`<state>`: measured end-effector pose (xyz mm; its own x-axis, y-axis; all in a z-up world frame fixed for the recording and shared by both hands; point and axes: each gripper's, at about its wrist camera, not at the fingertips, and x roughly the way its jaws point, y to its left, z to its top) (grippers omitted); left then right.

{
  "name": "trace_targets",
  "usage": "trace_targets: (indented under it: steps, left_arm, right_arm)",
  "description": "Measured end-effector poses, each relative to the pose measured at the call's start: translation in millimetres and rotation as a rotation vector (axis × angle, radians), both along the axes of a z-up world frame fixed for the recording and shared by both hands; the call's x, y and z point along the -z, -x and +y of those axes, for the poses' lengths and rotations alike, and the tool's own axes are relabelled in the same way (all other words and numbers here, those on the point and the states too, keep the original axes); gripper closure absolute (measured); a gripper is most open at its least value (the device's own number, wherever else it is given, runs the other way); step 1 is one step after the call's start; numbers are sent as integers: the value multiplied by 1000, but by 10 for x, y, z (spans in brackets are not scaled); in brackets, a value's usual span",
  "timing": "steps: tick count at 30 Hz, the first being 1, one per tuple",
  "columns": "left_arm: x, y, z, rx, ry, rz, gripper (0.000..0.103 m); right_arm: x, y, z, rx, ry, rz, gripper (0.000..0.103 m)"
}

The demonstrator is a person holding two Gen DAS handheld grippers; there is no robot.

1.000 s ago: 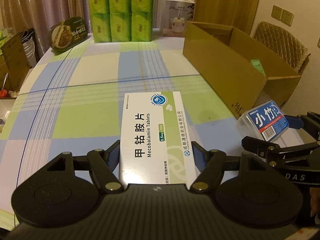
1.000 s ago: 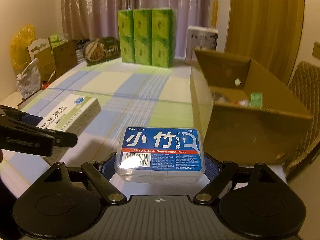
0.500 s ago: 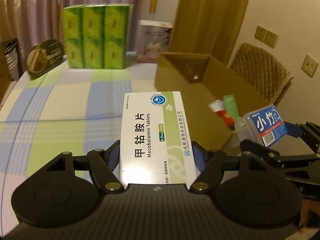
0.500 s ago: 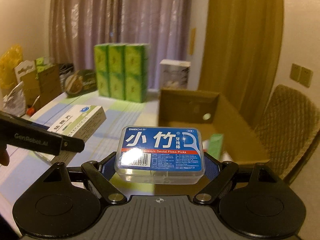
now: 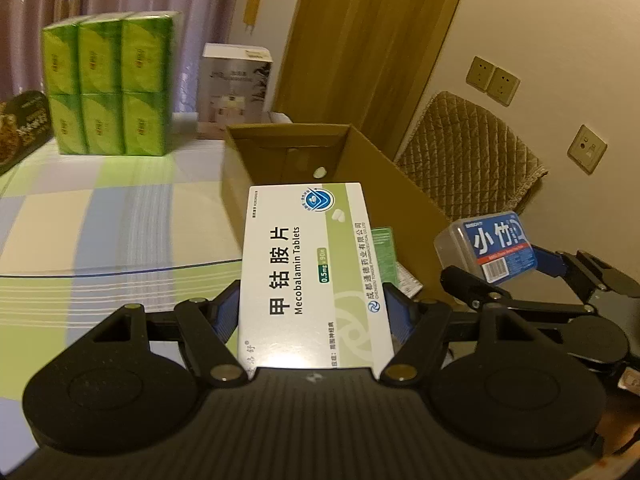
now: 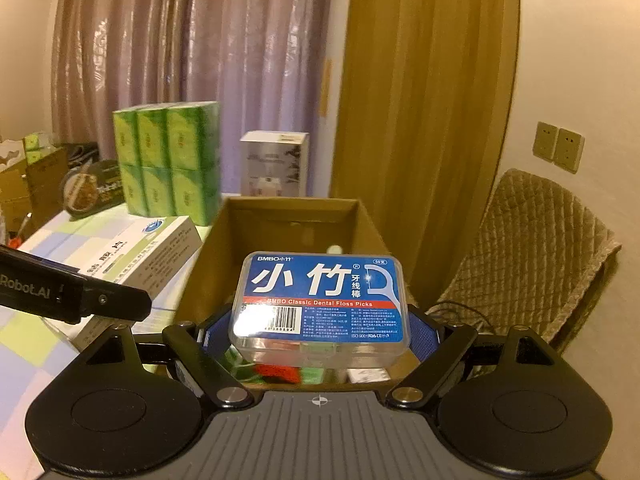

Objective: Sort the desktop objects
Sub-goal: 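Carry the floss box and medicine box with both grippers over the cardboard box, then open both grippers to drop the medicine box and floss box into the box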

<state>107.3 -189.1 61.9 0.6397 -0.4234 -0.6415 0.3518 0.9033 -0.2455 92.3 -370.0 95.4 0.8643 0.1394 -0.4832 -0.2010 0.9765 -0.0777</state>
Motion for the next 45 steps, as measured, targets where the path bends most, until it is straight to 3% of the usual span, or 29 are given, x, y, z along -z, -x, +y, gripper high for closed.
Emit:
trace_targets:
  steps: [12,21,33,34,36,45]
  left_arm:
    - [16,-320,-432,27,49,31,35]
    - [68,-549,-496,11,115,68,35]
    - [211,-756,-519,-32,143,106,36]
    - [224,-769,-505,-40,150,109,35]
    - [262,-805,-457,-59,175,124,22]
    - [289,-676,-238,-81,136,95,22]
  right_arm:
    - [63,-359,-380,26,-4,26,20]
    - [124,-528,-468,33,-17,42,20]
    - [174,-613,-444,26,-10,48,20]
    - [180,-619,-442,26,-10,49,20]
    - [191,-628,-440,26,-12,51,20]
    - [220,-627,-385,15,-15,60,20]
